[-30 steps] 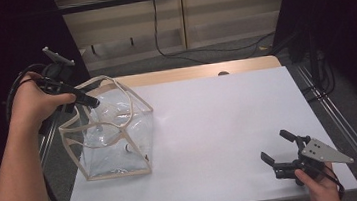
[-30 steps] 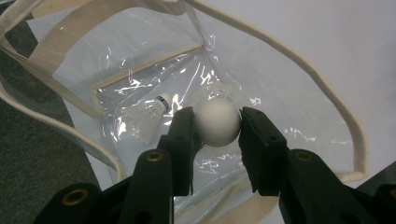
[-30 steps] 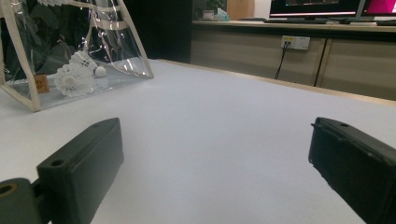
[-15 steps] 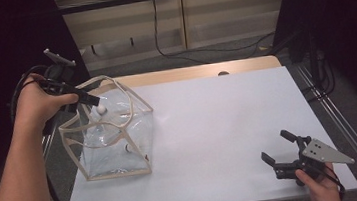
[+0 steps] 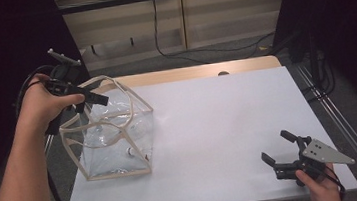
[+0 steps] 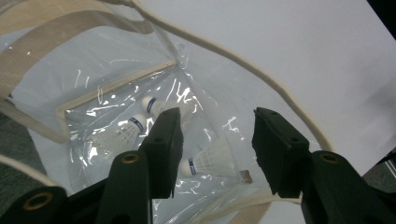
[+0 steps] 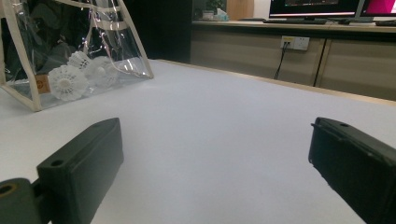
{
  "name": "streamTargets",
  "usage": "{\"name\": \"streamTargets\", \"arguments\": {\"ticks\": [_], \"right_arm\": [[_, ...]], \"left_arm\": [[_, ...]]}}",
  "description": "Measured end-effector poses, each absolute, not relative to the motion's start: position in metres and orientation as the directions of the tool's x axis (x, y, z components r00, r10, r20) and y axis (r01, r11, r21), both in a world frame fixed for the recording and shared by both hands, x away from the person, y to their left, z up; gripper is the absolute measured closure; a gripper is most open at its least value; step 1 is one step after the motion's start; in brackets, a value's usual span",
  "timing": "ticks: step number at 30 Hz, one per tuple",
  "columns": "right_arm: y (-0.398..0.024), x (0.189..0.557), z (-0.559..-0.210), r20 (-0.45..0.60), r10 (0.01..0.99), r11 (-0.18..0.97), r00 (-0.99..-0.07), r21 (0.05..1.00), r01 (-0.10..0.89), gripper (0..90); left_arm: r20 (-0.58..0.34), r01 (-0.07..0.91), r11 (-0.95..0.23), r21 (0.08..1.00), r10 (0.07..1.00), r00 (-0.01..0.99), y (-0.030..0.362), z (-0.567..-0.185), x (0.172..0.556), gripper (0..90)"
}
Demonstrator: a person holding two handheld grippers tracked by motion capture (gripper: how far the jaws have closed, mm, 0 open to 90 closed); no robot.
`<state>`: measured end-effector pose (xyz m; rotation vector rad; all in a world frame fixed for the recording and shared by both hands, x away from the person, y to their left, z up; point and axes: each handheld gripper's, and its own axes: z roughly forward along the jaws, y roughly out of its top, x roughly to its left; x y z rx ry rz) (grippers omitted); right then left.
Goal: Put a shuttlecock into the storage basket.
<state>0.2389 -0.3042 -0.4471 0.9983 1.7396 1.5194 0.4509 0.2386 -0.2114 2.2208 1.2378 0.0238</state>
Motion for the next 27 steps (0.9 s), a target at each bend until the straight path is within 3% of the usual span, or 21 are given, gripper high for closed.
{"name": "streamTargets", "arguments": {"ticks": [5,27], "right_arm": [[-0.304,0.239,-0.447,0.024,0.850,0.059,-0.526,0.988,0.141,2.8],[-0.305,0.238,-0.447,0.022,0.853,0.061,-0.522,0.988,0.142,2.8]], "left_arm": [[-0.291,0.753,-0.404,0.520,0.745,0.600,0.230,-0.211,0.447,45.2],[-0.345,0.656,-0.484,0.580,0.584,0.735,0.202,-0.205,0.426,34.9]]}}
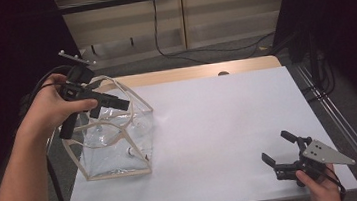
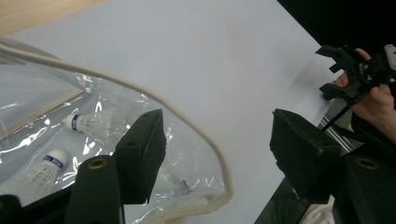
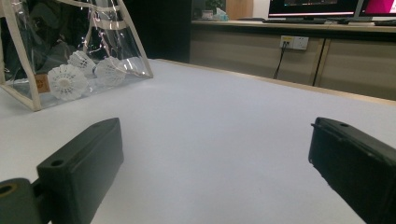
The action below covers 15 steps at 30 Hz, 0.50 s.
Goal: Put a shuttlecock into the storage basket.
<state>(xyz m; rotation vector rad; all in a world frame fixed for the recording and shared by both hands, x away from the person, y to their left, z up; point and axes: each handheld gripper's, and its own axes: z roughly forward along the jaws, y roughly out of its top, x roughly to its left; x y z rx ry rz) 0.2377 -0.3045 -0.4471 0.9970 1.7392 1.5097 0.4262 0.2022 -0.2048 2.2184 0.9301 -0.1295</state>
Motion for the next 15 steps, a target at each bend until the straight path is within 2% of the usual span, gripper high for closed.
{"name": "streamTargets", "arguments": {"ticks": [15], "right_arm": [[-0.305,0.236,-0.447,0.025,0.853,0.057,-0.521,0.988,0.141,2.8]], "left_arm": [[-0.378,0.608,-0.509,0.610,0.487,0.787,0.188,-0.206,0.411,31.0]]}}
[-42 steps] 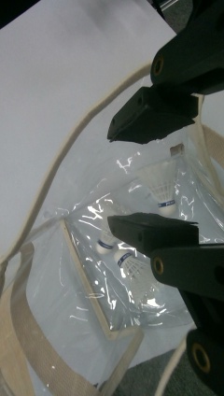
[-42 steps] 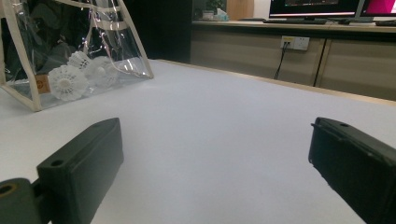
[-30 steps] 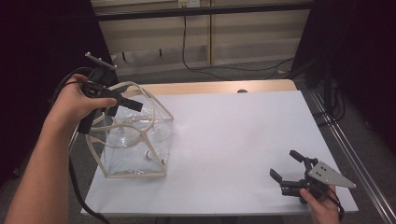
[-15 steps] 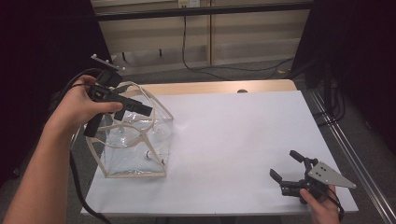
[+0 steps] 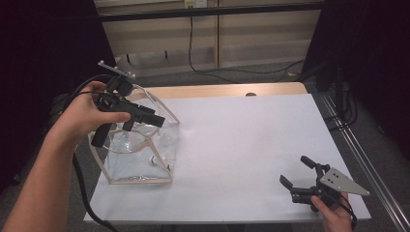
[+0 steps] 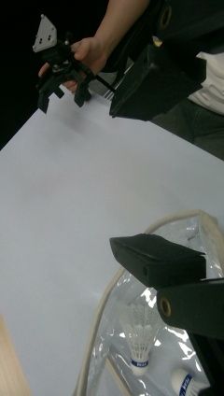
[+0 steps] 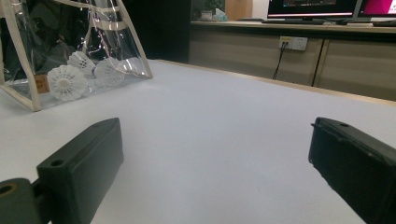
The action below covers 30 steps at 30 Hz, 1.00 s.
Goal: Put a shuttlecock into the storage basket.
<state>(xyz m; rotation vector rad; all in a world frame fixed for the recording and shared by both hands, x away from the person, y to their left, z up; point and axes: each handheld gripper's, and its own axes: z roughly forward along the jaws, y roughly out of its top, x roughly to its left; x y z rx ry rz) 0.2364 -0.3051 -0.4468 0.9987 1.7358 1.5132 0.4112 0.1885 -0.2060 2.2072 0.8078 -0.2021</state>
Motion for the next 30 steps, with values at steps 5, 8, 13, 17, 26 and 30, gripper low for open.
{"name": "streamTargets", "arguments": {"ticks": [5,8,13,17,26,30], "right_arm": [[-0.305,0.236,-0.447,0.020,0.853,0.062,-0.522,0.988,0.140,2.8],[-0.305,0.236,-0.447,0.024,0.853,0.059,-0.522,0.988,0.141,2.8],[-0.305,0.236,-0.447,0.023,0.853,0.058,-0.522,0.989,0.139,2.8],[-0.305,0.236,-0.447,0.023,0.853,0.059,-0.522,0.988,0.141,2.8],[-0.305,0.236,-0.447,0.023,0.853,0.058,-0.522,0.989,0.139,2.8],[-0.305,0.236,-0.447,0.022,0.852,0.059,-0.522,0.989,0.139,2.8]], "left_arm": [[-0.394,0.601,-0.511,0.614,0.461,0.795,0.184,-0.209,0.407,29.3],[-0.398,0.597,-0.510,0.619,0.452,0.798,0.184,-0.210,0.406,28.8],[-0.405,0.596,-0.509,0.622,0.442,0.800,0.183,-0.216,0.404,28.6],[-0.414,0.592,-0.505,0.628,0.426,0.804,0.182,-0.220,0.401,27.7],[-0.413,0.572,-0.528,0.628,0.396,0.820,0.177,-0.230,0.396,26.1],[-0.420,0.568,-0.532,0.628,0.382,0.823,0.176,-0.235,0.394,24.5]]}}
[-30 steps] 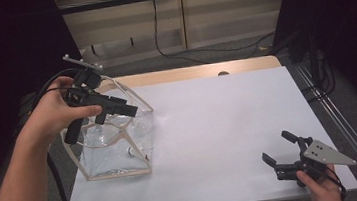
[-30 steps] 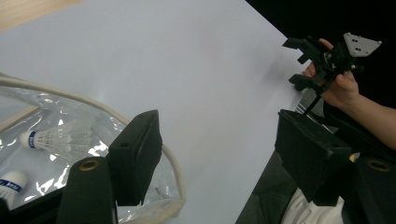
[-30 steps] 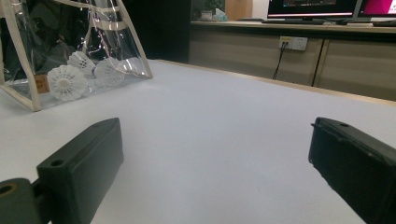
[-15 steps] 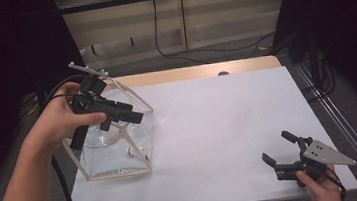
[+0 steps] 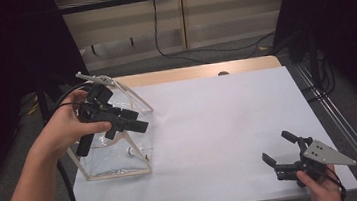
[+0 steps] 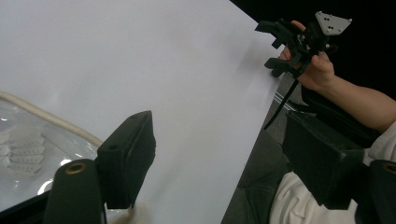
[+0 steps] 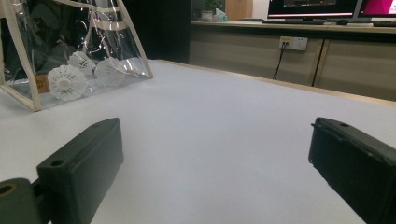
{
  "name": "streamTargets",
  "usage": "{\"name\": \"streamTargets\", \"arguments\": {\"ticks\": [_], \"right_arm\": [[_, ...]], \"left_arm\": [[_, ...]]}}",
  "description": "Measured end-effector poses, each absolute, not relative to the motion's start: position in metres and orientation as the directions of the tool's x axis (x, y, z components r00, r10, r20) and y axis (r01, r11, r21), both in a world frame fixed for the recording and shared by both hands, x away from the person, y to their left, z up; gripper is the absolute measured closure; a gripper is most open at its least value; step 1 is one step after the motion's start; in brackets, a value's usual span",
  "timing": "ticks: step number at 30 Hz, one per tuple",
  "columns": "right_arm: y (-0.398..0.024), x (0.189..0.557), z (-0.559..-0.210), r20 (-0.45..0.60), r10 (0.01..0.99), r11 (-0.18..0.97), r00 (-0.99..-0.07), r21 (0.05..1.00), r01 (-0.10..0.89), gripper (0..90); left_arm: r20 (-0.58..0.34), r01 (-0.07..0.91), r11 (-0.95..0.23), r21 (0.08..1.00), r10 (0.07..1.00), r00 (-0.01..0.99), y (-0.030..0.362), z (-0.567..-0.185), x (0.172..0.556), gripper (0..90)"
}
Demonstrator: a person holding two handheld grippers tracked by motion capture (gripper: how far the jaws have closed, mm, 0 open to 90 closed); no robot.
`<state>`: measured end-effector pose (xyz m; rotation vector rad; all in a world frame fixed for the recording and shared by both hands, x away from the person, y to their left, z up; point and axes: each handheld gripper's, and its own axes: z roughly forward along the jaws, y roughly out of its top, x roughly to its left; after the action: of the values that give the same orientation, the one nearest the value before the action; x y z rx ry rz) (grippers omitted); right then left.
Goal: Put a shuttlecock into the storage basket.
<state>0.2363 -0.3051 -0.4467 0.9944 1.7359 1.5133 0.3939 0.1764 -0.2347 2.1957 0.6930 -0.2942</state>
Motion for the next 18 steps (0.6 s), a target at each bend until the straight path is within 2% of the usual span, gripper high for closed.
{"name": "streamTargets", "arguments": {"ticks": [18], "right_arm": [[-0.305,0.236,-0.447,0.022,0.852,0.060,-0.523,0.988,0.140,2.8]], "left_arm": [[-0.390,0.494,-0.563,0.663,0.304,0.869,0.172,-0.253,0.381,17.7]]}}
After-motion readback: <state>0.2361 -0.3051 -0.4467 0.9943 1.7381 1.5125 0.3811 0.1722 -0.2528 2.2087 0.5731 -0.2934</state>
